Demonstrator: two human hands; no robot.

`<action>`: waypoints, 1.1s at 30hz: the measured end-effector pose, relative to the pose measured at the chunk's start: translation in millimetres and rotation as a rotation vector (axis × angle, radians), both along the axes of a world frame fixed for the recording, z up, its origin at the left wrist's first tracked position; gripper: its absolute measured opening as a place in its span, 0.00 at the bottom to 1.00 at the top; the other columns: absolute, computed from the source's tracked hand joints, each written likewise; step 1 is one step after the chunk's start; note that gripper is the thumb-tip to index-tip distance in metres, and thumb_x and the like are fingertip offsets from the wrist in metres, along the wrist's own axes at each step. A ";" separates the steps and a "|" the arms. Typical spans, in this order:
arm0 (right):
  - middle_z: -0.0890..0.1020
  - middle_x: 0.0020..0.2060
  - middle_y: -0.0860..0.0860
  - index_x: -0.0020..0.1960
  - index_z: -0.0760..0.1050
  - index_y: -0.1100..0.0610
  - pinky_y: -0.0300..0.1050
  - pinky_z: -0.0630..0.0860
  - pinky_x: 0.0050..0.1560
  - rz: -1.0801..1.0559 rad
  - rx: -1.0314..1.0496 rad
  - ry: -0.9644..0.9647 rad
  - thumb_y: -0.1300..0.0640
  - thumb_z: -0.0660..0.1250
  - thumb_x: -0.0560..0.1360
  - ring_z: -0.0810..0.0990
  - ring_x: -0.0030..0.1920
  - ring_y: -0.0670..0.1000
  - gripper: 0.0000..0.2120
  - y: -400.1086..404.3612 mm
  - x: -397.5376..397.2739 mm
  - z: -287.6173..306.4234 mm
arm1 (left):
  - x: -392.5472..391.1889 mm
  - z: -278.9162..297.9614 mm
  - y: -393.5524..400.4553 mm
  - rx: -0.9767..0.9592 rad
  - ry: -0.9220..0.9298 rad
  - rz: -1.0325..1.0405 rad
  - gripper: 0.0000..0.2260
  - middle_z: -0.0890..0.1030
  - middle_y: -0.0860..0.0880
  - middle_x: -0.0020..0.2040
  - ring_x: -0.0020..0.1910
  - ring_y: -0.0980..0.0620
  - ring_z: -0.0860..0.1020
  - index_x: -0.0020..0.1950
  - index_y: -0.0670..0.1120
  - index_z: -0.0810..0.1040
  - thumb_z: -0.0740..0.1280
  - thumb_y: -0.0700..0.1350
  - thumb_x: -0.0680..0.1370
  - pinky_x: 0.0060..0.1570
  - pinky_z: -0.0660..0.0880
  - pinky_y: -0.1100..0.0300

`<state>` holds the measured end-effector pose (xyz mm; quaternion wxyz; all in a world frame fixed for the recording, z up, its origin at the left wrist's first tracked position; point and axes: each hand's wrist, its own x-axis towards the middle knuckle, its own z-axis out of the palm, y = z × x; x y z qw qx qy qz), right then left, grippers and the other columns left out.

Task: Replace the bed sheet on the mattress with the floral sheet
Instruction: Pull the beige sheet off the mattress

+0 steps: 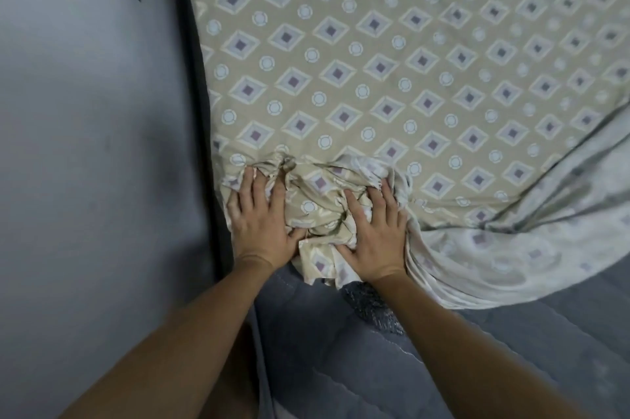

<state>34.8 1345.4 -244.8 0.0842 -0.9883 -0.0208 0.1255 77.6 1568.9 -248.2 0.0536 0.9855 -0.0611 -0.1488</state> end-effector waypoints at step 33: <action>0.65 0.78 0.57 0.83 0.56 0.48 0.69 0.69 0.69 0.144 0.006 -0.228 0.48 0.73 0.72 0.53 0.82 0.62 0.44 5.0 342.4 2.0 | 316.2 14.6 23.0 0.047 -0.308 -0.255 0.19 0.72 0.44 0.61 0.57 0.41 0.70 0.69 0.43 0.70 0.61 0.49 0.79 0.54 0.69 0.45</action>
